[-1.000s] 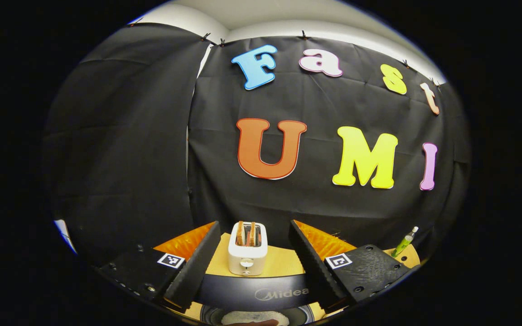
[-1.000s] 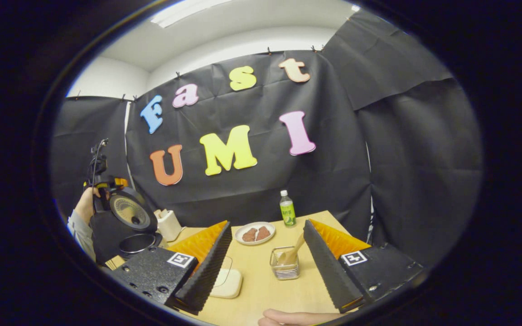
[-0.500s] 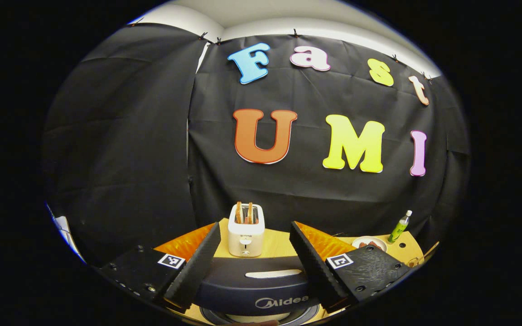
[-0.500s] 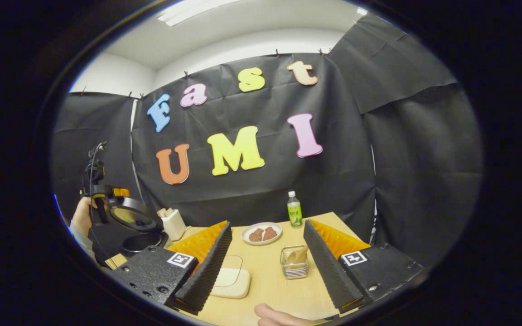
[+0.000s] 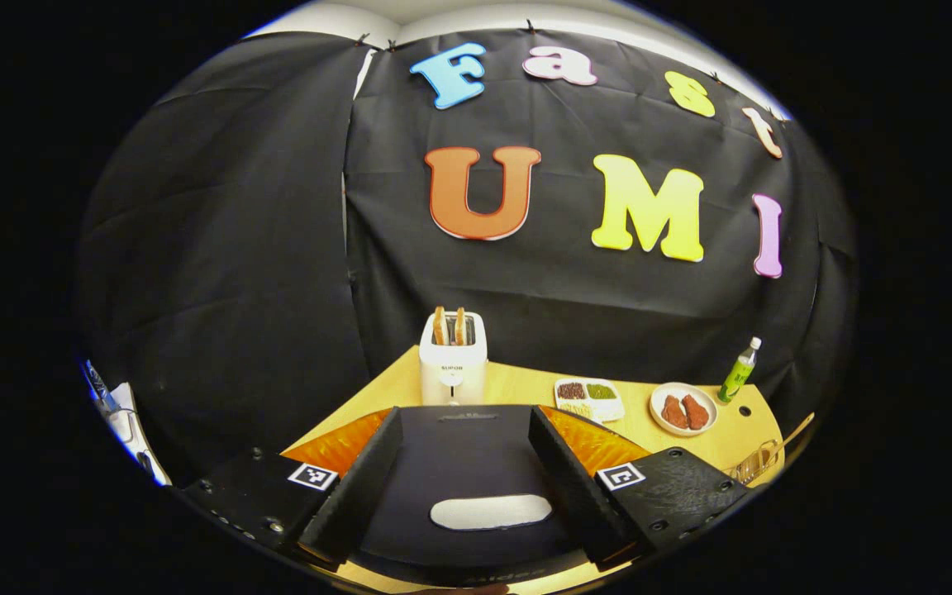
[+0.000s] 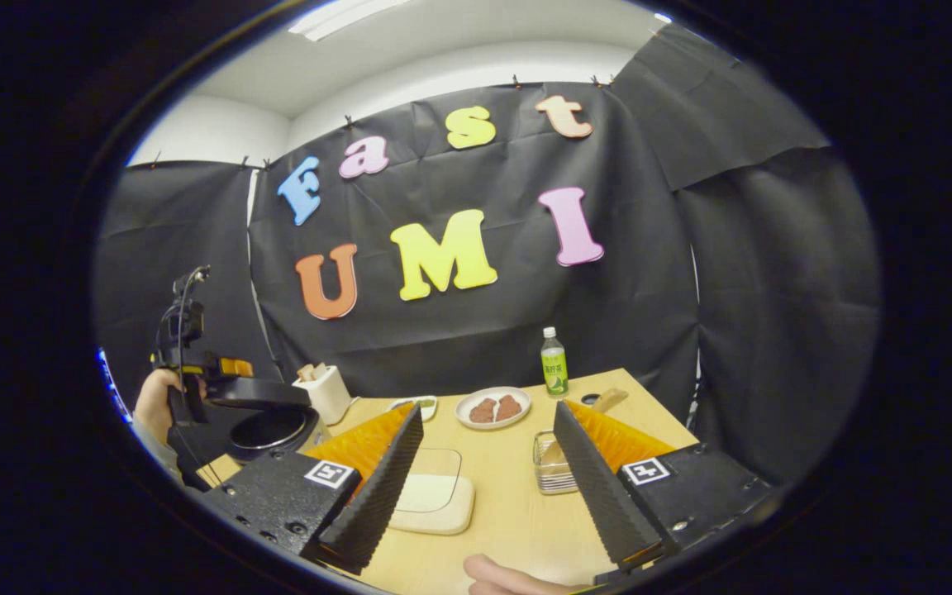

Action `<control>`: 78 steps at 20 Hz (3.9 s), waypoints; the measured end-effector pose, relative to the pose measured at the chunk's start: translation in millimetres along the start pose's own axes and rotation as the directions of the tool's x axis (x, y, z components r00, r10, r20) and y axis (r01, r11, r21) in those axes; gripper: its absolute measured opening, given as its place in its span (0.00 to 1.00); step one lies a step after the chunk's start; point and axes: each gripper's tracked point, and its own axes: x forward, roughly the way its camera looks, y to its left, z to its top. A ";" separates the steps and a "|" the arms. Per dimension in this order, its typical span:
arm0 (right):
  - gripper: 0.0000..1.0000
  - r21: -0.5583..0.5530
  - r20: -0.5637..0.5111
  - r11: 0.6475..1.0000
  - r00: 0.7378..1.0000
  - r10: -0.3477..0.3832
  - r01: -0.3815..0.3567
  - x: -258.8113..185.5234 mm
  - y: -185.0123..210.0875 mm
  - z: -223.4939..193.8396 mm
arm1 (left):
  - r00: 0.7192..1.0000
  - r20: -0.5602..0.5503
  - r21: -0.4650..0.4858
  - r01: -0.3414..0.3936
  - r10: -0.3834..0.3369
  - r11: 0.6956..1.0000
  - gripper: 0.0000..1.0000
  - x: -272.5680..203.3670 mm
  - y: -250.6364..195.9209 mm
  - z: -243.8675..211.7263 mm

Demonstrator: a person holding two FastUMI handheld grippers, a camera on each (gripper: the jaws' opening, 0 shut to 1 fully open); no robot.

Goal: Close the left gripper, press the button to open the rice cooker; take a wooden spoon from the chopstick holder with the right hand, scoop a spoonful of rice and pour it into the rice cooker, then put the wooden spoon back into the chopstick holder.

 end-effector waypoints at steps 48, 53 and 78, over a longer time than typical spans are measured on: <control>1.00 -0.197 0.076 0.969 0.988 -0.137 0.149 -37.7 -24.2 33.1 | 0.983 0.170 0.074 0.052 -0.064 0.996 0.95 -154.9 -28.5 -73.1; 1.00 -0.199 0.116 0.963 0.980 -0.160 0.181 -50.6 -27.4 50.5 | 0.962 0.260 0.078 0.064 -0.082 0.995 0.95 -190.3 -28.0 -61.7; 1.00 -0.127 0.239 0.965 0.951 -0.196 0.231 -75.1 -65.7 90.1 | 0.890 0.429 0.082 0.131 -0.154 0.988 0.94 -232.0 -61.2 -5.6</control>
